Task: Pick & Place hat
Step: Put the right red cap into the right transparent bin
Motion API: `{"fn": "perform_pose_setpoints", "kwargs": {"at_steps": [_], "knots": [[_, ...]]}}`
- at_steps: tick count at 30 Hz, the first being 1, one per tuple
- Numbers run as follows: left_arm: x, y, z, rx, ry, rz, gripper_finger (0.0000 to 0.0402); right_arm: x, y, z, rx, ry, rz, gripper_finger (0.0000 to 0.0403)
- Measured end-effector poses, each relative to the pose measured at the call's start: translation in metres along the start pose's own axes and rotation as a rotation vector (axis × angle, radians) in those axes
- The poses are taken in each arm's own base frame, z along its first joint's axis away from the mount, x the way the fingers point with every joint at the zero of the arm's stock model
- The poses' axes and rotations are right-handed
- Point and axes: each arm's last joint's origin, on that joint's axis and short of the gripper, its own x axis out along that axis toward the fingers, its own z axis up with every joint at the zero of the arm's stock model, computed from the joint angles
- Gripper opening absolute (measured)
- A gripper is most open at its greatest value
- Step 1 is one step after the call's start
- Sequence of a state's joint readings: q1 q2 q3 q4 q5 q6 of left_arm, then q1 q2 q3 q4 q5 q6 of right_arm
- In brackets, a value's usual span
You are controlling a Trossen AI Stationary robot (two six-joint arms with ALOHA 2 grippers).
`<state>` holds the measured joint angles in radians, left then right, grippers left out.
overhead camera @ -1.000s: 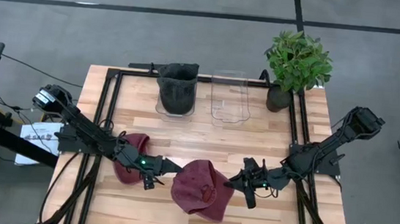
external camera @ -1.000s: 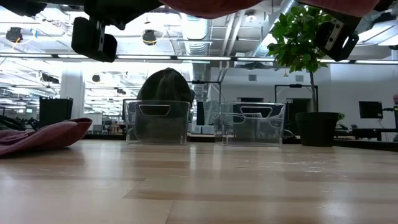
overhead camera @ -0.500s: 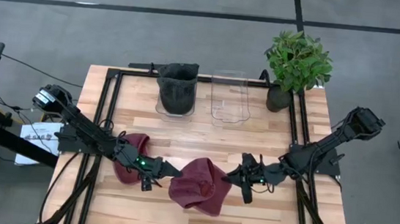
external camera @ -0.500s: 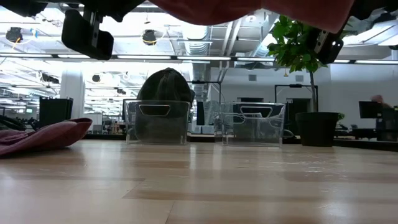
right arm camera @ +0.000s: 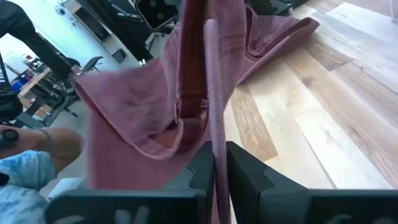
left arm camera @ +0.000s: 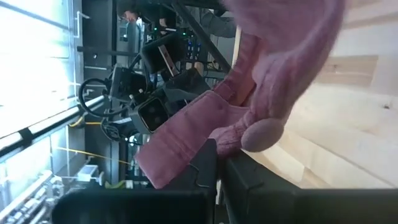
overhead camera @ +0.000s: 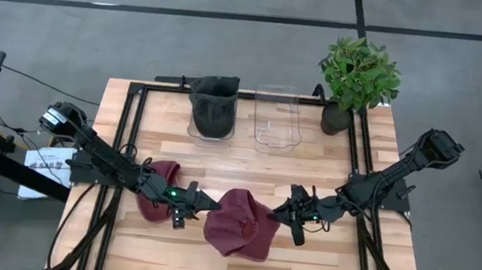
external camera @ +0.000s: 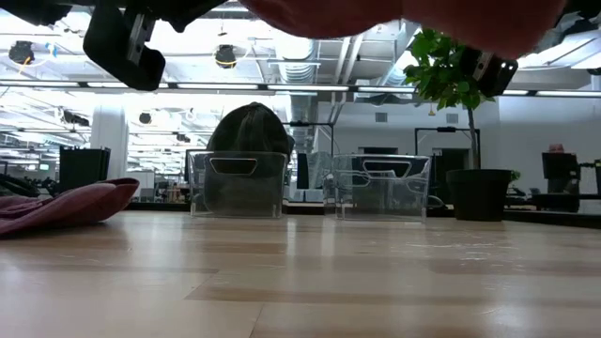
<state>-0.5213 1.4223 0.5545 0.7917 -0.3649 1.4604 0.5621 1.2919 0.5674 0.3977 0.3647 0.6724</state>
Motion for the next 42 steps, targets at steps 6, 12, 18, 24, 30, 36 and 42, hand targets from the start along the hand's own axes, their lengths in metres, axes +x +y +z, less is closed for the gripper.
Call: {"fn": "perform_pose_setpoints", "kwargs": {"at_steps": [6,12,18,24,30,36,42], "knots": [[0.000,0.000,0.000,-0.054,-0.002,-0.002,0.0010,0.000,0.000,0.000,-0.001,0.004,0.006,0.0066],[0.000,0.000,0.000,-0.087,-0.002,-0.003,0.0010,0.000,0.000,-0.001,-0.022,0.012,0.006,0.0136],[0.004,0.011,0.003,-0.173,-0.004,0.031,0.0010,-0.001,-0.003,-0.004,-0.086,0.051,-0.014,0.0213],[0.014,0.035,0.000,-0.322,0.104,0.124,0.0010,-0.011,0.001,-0.010,-0.181,0.074,-0.070,0.0231],[0.029,0.065,-0.016,-0.399,0.307,0.176,0.0010,-0.036,0.010,-0.017,-0.273,0.040,-0.183,0.0206],[0.045,0.103,-0.043,-0.553,0.445,0.146,0.0010,-0.059,0.018,-0.023,-0.334,-0.003,-0.245,0.0167],[0.048,0.147,-0.076,-0.678,0.573,0.163,0.0010,-0.068,0.020,-0.035,-0.377,0.027,-0.263,0.0126]]}}
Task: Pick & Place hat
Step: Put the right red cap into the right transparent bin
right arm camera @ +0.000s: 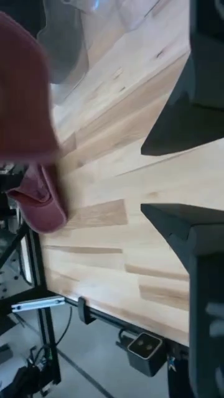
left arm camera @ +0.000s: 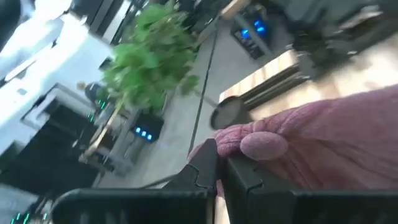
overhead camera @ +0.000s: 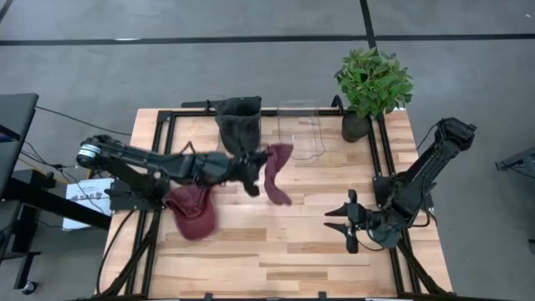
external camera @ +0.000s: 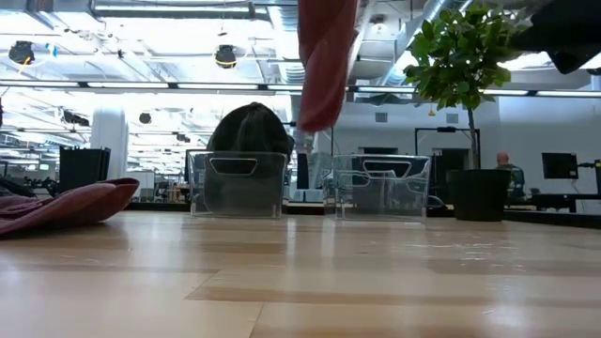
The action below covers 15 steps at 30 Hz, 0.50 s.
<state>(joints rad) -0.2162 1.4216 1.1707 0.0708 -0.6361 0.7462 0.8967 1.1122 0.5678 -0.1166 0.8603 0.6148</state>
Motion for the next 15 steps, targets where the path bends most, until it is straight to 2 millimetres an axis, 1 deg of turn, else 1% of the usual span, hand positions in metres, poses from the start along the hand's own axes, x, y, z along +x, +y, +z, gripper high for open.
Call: {"fn": "perform_pose_setpoints", "kwargs": {"at_steps": [3,7,10,11,13,15], "knots": [[0.006,0.025,0.002,-0.053,0.031,0.018,0.0010,-0.002,0.000,-0.004,-0.009,0.019,-0.008,0.0107],[0.014,0.057,-0.004,-0.148,0.079,0.013,0.0010,-0.004,0.000,-0.006,-0.028,0.031,-0.012,0.0088],[0.022,0.079,-0.015,-0.279,0.158,-0.014,0.0008,-0.004,-0.001,-0.007,-0.032,0.034,-0.013,0.0077],[0.023,0.085,-0.021,-0.322,0.198,-0.032,0.0008,-0.004,-0.001,-0.007,-0.034,0.034,-0.014,0.0075],[0.031,0.093,-0.032,-0.415,0.244,-0.073,0.0008,-0.004,-0.001,-0.007,-0.037,0.037,-0.014,0.0071],[0.037,0.098,-0.044,-0.484,0.307,-0.151,0.0008,-0.004,-0.001,-0.008,-0.039,0.040,-0.014,0.0071]]}}
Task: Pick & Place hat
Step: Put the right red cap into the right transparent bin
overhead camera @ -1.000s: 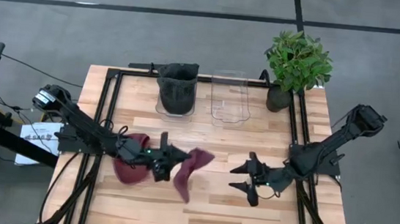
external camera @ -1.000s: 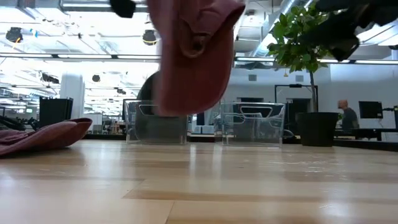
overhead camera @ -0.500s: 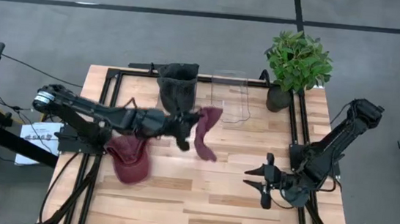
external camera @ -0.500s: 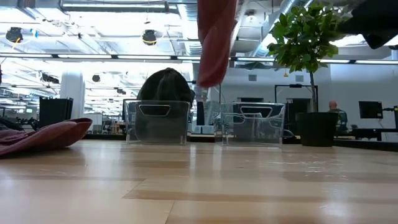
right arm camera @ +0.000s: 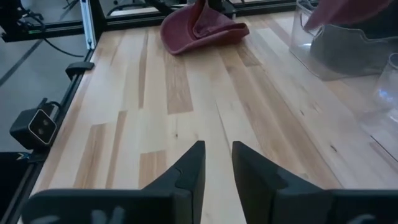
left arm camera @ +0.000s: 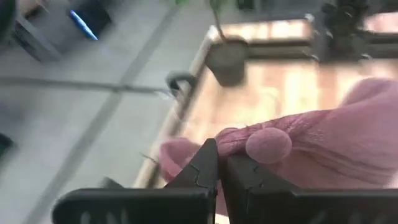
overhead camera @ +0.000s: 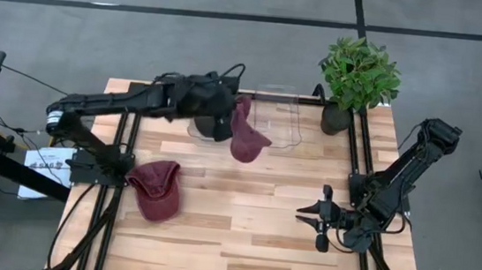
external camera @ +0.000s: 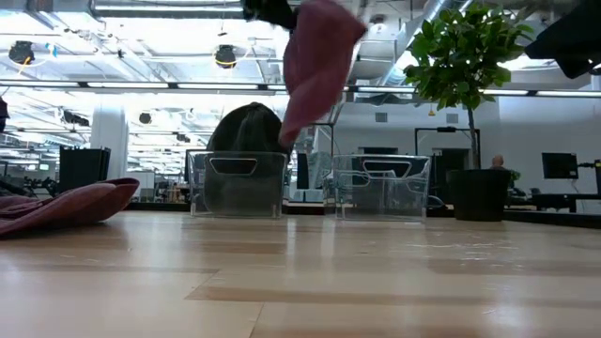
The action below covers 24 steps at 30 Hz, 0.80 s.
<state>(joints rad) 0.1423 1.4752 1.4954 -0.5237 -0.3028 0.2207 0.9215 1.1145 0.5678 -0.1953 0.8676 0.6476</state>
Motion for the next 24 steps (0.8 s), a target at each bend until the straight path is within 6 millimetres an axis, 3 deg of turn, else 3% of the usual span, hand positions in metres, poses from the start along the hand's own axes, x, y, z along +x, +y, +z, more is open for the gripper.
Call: {"fn": "perform_pose_setpoints", "kwargs": {"at_steps": [5,16,24], "knots": [[0.023,0.012,0.003,-0.112,0.067,-0.095,0.0007,0.000,-0.001,-0.001,-0.010,0.007,-0.005,0.0070],[0.043,0.024,0.049,-0.161,-0.053,-0.173,0.0007,0.001,-0.001,-0.003,-0.027,0.018,-0.013,0.0070],[0.082,0.059,0.041,-0.246,-0.007,-0.092,0.0007,0.001,-0.001,-0.003,-0.029,0.020,-0.014,0.0070]]}}
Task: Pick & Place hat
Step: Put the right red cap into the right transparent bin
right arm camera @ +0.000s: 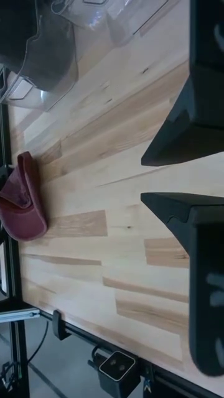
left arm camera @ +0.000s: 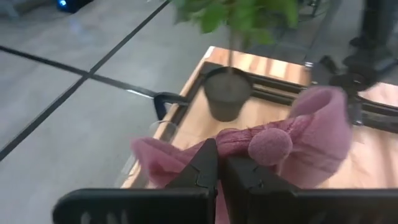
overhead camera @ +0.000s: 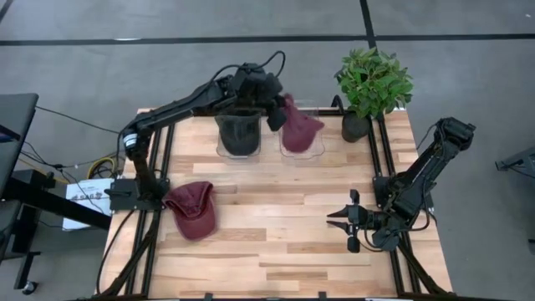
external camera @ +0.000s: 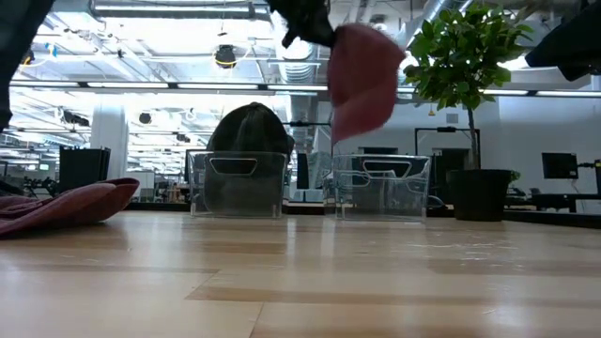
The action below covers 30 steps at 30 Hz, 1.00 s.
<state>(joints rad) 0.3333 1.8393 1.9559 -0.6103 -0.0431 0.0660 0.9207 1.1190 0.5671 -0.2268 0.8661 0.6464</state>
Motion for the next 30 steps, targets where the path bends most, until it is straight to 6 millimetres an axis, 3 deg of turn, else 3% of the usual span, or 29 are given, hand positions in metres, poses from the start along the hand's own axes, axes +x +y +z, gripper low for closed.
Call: {"fn": "perform_pose_setpoints", "kwargs": {"at_steps": [7,13,25,30], "knots": [[0.027,0.038,-0.011,-0.097,0.004,-0.024,0.0007,0.010,0.006,-0.011,-0.058,0.038,-0.031,0.0070],[0.046,0.059,-0.017,-0.170,-0.035,-0.060,0.0007,0.021,0.011,-0.025,-0.126,0.082,-0.070,0.0070],[0.062,0.076,-0.022,-0.230,-0.072,-0.029,0.0007,0.031,0.005,-0.023,-0.108,0.095,-0.117,0.0070],[0.087,0.078,-0.039,-0.274,-0.020,-0.023,0.0007,0.031,0.005,-0.023,-0.108,0.096,-0.117,0.0070]]}}
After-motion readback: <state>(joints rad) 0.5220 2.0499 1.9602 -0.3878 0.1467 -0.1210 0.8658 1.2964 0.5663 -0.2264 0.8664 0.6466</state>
